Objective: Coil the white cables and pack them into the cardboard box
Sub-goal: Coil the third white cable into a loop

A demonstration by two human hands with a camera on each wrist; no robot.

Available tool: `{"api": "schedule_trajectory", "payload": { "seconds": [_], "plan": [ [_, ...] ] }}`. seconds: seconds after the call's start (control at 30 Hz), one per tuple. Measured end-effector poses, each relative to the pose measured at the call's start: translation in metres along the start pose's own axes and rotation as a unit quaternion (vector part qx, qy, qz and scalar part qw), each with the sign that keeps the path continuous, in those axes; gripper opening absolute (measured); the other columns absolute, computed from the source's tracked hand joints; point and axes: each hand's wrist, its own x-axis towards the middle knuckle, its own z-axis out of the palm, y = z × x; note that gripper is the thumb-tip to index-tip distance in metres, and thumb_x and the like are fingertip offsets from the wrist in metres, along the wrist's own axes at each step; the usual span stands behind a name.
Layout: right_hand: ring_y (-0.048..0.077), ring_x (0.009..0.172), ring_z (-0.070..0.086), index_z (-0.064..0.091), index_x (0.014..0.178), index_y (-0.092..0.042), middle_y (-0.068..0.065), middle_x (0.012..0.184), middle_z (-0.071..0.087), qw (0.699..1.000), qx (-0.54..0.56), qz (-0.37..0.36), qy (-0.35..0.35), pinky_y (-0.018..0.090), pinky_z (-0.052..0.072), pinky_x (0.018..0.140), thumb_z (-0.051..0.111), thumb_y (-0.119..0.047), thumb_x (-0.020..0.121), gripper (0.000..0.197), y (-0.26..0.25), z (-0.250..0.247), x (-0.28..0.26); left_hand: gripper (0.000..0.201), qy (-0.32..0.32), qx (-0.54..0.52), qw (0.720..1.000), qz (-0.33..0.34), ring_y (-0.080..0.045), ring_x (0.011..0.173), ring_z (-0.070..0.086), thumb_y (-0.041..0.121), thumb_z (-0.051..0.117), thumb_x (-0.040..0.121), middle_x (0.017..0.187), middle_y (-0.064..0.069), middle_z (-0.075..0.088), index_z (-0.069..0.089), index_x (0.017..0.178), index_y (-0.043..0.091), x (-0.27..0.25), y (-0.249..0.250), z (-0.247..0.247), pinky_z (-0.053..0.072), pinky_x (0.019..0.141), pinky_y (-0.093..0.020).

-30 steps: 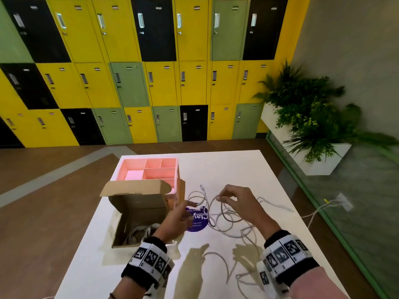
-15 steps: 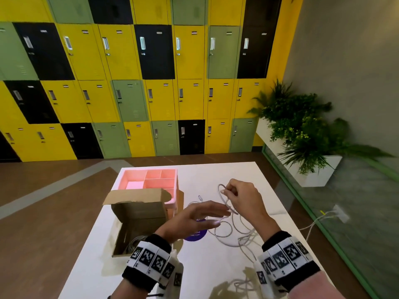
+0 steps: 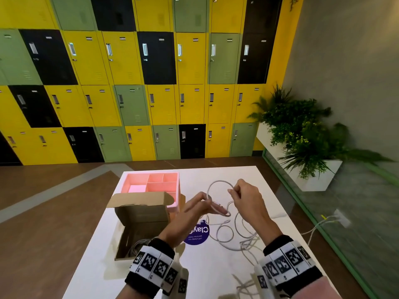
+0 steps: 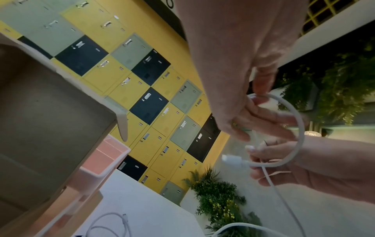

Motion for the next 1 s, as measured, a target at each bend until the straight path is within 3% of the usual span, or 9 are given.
{"api": "schedule_trajectory", "payload": {
  "seconds": [0.07, 0.13, 0.2, 0.33, 0.43, 0.6, 0.77, 0.9, 1.0],
  "plan": [
    [0.021, 0.077, 0.063, 0.047, 0.083, -0.012, 0.007, 0.084, 0.061, 0.995, 0.089, 0.018, -0.033, 0.029, 0.045, 0.055, 0.051, -0.019, 0.097, 0.016, 0.002, -0.001, 0.003, 0.025, 0.025, -0.067, 0.997, -0.011, -0.024, 0.083, 0.068, 0.019, 0.029, 0.104, 0.077, -0.010, 0.067, 0.045, 0.093, 0.004, 0.000, 0.002, -0.003, 0.050, 0.089, -0.033],
    [0.017, 0.081, 0.067, 0.049, 0.092, -0.011, 0.008, 0.094, 0.063, 0.974, 0.205, 0.024, -0.088, 0.033, 0.053, 0.062, 0.044, -0.008, 0.098, 0.009, 0.001, -0.003, 0.003, 0.025, 0.046, -0.114, 0.992, -0.028, -0.014, 0.057, 0.052, 0.026, 0.032, 0.102, 0.060, 0.000, 0.050, 0.044, 0.088, 0.008, 0.002, 0.001, -0.005, 0.050, 0.071, -0.029],
    [0.013, 0.076, 0.067, 0.051, 0.105, -0.013, 0.007, 0.100, 0.063, 0.950, 0.275, -0.015, -0.147, 0.028, 0.053, 0.064, 0.042, -0.005, 0.099, 0.013, -0.002, -0.007, 0.003, 0.026, 0.054, -0.131, 0.989, -0.043, -0.007, 0.048, 0.034, 0.031, 0.038, 0.098, 0.057, 0.005, 0.036, 0.044, 0.086, 0.008, 0.004, 0.001, -0.007, 0.040, 0.051, -0.019],
    [0.008, 0.057, 0.049, 0.064, 0.104, -0.016, -0.004, 0.071, 0.061, 0.945, 0.252, -0.102, -0.183, 0.016, 0.038, 0.053, 0.052, -0.024, 0.097, 0.016, -0.011, -0.014, 0.004, 0.025, 0.046, -0.107, 0.991, -0.059, -0.006, 0.045, 0.025, 0.024, 0.036, 0.103, 0.057, 0.004, 0.031, 0.052, 0.090, 0.008, 0.005, 0.004, -0.010, 0.024, 0.039, -0.015],
    [0.005, 0.053, 0.040, 0.068, 0.088, -0.018, -0.006, 0.059, 0.048, 0.957, 0.233, -0.134, -0.110, 0.016, 0.032, 0.052, 0.050, -0.023, 0.098, 0.022, -0.012, -0.013, 0.009, 0.030, 0.029, -0.140, 0.987, -0.070, -0.006, 0.044, 0.025, 0.027, 0.040, 0.100, 0.054, 0.004, 0.033, 0.055, 0.082, 0.010, 0.005, 0.006, -0.013, 0.023, 0.039, -0.014],
    [0.005, 0.047, 0.038, 0.066, 0.081, -0.014, -0.008, 0.051, 0.043, 0.966, 0.244, -0.082, 0.020, 0.018, 0.029, 0.049, 0.051, -0.027, 0.097, 0.025, -0.004, -0.017, 0.018, 0.033, -0.025, -0.232, 0.971, -0.045, -0.007, 0.044, 0.022, 0.033, 0.043, 0.098, 0.051, 0.005, 0.035, 0.058, 0.078, 0.011, -0.001, 0.008, -0.021, 0.018, 0.042, -0.020],
    [0.009, 0.056, 0.047, 0.066, 0.091, -0.017, -0.009, 0.061, 0.050, 0.983, 0.122, -0.060, -0.125, 0.025, 0.036, 0.054, 0.044, -0.028, 0.100, 0.027, -0.009, -0.003, 0.001, 0.042, 0.016, -0.261, 0.965, 0.000, -0.008, 0.044, 0.017, 0.027, 0.031, 0.103, 0.051, 0.004, 0.033, 0.055, 0.128, 0.003, 0.007, 0.014, -0.023, 0.019, 0.039, -0.018],
    [0.019, 0.081, 0.059, 0.053, 0.116, -0.016, 0.007, 0.099, 0.064, 0.955, 0.014, -0.082, -0.284, 0.022, 0.040, 0.057, 0.041, -0.012, 0.099, 0.021, -0.016, 0.016, -0.018, 0.040, 0.062, -0.212, 0.975, 0.019, -0.006, 0.045, 0.042, 0.027, 0.036, 0.100, 0.061, -0.002, 0.051, 0.054, 0.132, 0.010, 0.014, 0.012, -0.021, 0.038, 0.043, -0.014],
    [0.032, 0.106, 0.060, 0.045, 0.125, -0.009, 0.018, 0.122, 0.059, 0.935, -0.051, -0.099, -0.335, 0.024, 0.038, 0.062, 0.047, -0.009, 0.095, 0.030, -0.022, 0.022, -0.027, 0.040, 0.092, -0.194, 0.977, 0.009, -0.017, 0.096, 0.069, 0.028, 0.033, 0.101, 0.107, -0.009, 0.071, 0.054, 0.130, 0.010, 0.015, 0.009, -0.020, 0.055, 0.078, -0.023]
  ]
}}
